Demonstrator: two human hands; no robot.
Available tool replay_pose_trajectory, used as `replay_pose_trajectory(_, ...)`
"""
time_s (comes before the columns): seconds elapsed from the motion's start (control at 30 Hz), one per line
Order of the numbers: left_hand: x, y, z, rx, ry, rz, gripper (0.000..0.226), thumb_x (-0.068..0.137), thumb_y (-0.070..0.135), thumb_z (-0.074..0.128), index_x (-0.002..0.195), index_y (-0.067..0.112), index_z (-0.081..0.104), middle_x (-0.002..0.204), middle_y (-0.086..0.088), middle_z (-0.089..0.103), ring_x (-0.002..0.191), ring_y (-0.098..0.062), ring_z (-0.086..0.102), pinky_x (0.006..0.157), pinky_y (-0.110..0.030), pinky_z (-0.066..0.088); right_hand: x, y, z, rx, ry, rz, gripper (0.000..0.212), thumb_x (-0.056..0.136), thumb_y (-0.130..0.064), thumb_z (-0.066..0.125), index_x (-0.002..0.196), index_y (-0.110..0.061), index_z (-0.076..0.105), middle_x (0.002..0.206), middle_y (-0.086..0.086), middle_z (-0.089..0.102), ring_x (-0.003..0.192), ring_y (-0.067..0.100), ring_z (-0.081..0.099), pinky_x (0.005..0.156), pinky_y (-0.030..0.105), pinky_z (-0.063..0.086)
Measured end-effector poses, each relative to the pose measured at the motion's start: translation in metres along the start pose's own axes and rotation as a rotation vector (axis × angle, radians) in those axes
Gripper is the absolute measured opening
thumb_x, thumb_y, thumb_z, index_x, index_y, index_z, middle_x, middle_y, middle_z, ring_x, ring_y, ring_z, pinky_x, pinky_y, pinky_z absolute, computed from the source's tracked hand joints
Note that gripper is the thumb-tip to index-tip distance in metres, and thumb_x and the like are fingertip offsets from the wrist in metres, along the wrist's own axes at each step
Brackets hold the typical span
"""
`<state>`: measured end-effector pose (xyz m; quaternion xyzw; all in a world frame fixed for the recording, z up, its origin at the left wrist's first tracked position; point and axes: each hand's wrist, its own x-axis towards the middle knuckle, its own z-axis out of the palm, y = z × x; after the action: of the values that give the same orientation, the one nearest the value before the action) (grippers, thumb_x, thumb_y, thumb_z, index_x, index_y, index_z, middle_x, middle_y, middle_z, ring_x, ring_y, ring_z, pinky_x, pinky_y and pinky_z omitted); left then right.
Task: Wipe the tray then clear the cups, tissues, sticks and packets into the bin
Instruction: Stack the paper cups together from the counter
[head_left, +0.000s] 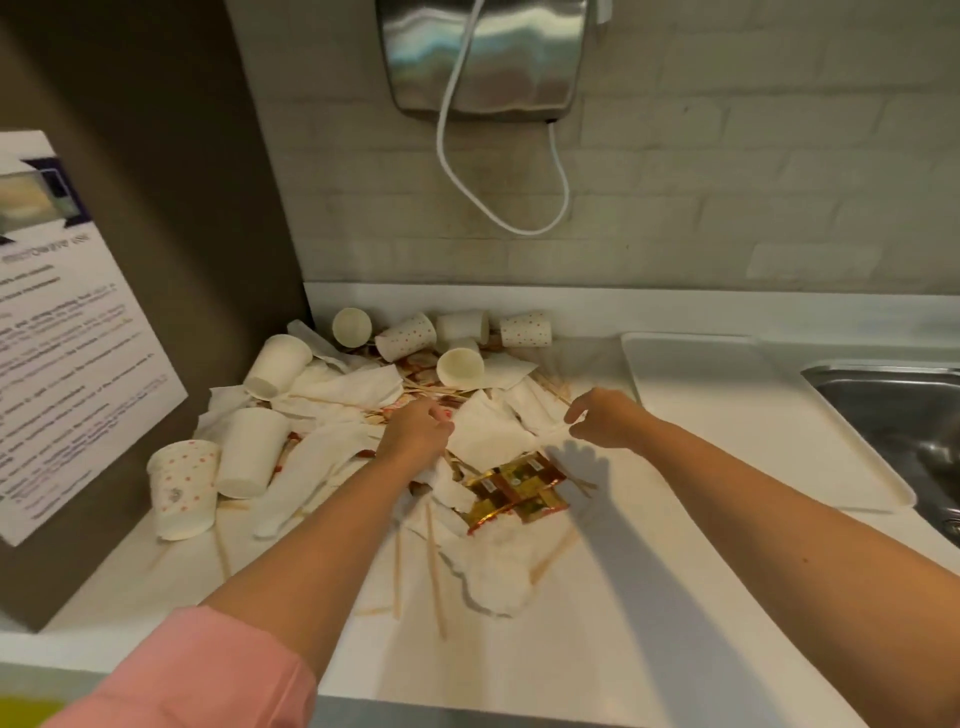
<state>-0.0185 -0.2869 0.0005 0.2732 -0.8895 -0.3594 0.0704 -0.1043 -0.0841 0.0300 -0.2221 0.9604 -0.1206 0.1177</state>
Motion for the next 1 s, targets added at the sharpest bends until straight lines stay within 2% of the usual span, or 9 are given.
replay_pose_trajectory(0.13,0.016,-0.036,-0.045,0.205,0.177,0.012,0.016,0.092,0.021,0.055,0.105,0.014,0.061,0.114,-0.008,0.06,0.104,-0.025,0.057,0.081,-0.032,0.045,0.021,-0.054,0.017,0.027,0.027,-0.101,0.029,0.093,-0.014,0.051,0.119,-0.014,0.064,0.129,0.004,0.058,0.115,0.02,0.054,0.09,0.023,0.041)
replay_pose_trajectory(0.3,0.022,-0.082,-0.093,0.418,0.276,0.028,0.026,0.093,0.025,0.054,0.117,0.014,0.058,0.123,-0.01,0.053,0.112,-0.028,0.053,0.093,-0.038,0.043,0.043,-0.126,0.04,0.054,0.036,-0.225,0.026,0.091,-0.011,0.05,0.106,-0.011,0.07,0.117,0.005,0.064,0.108,0.024,0.058,0.09,0.029,0.046)
replay_pose_trajectory(0.4,0.019,-0.108,-0.109,0.484,0.371,0.012,0.03,0.092,0.03,0.055,0.119,0.017,0.058,0.125,-0.007,0.05,0.111,-0.026,0.048,0.092,-0.039,0.041,0.051,-0.168,0.052,0.071,-0.005,-0.293,0.027,0.09,-0.009,0.048,0.104,-0.006,0.071,0.114,0.008,0.066,0.105,0.025,0.06,0.088,0.03,0.048)
replay_pose_trajectory(0.6,0.004,-0.141,-0.127,0.617,0.436,-0.113,0.044,0.091,0.032,0.054,0.13,0.018,0.043,0.134,-0.01,0.037,0.12,-0.028,0.037,0.093,-0.04,0.038,0.063,-0.235,0.08,0.191,-0.059,-0.377,0.029,0.09,-0.019,0.056,0.118,-0.013,0.063,0.128,0.008,0.055,0.12,0.025,0.049,0.096,0.028,0.038)
replay_pose_trajectory(0.67,-0.001,-0.15,-0.13,0.636,0.454,-0.132,0.051,0.089,0.036,0.056,0.133,0.018,0.037,0.135,-0.011,0.034,0.122,-0.028,0.036,0.093,-0.041,0.039,0.065,-0.253,0.089,0.231,-0.077,-0.394,0.037,0.089,-0.023,0.06,0.125,-0.013,0.057,0.129,0.011,0.05,0.12,0.026,0.048,0.095,0.026,0.037)
replay_pose_trajectory(0.8,-0.007,-0.164,-0.132,0.561,0.424,-0.187,0.069,0.087,0.041,0.059,0.141,0.02,0.022,0.141,-0.013,0.027,0.13,-0.031,0.03,0.097,-0.044,0.039,0.07,-0.282,0.103,0.3,-0.087,-0.384,0.056,0.089,-0.024,0.061,0.14,-0.016,0.039,0.144,0.01,0.034,0.13,0.027,0.038,0.104,0.031,0.035)
replay_pose_trajectory(0.83,-0.008,-0.167,-0.133,0.534,0.407,-0.215,0.073,0.087,0.041,0.059,0.144,0.02,0.017,0.143,-0.014,0.024,0.132,-0.031,0.028,0.099,-0.045,0.038,0.071,-0.287,0.105,0.329,-0.106,-0.372,0.06,0.089,-0.023,0.061,0.143,-0.018,0.035,0.147,0.008,0.029,0.132,0.027,0.036,0.101,0.031,0.039)
replay_pose_trajectory(0.93,-0.009,-0.172,-0.136,0.46,0.368,-0.292,0.079,0.088,0.04,0.057,0.147,0.022,0.008,0.145,-0.016,0.019,0.132,-0.032,0.029,0.099,-0.045,0.039,0.074,-0.295,0.107,0.448,-0.205,-0.32,0.067,0.088,-0.021,0.061,0.146,-0.023,0.028,0.151,0.004,0.025,0.128,0.029,0.04,0.072,0.024,0.05)
replay_pose_trajectory(1.0,-0.01,-0.176,-0.136,0.398,0.337,-0.324,0.081,0.089,0.038,0.057,0.148,0.022,0.004,0.144,-0.017,0.018,0.128,-0.032,0.033,0.098,-0.043,0.04,0.077,-0.298,0.11,0.476,-0.221,-0.307,0.067,0.087,-0.019,0.061,0.146,-0.024,0.029,0.15,0.003,0.028,0.126,0.029,0.042,0.069,0.024,0.049)
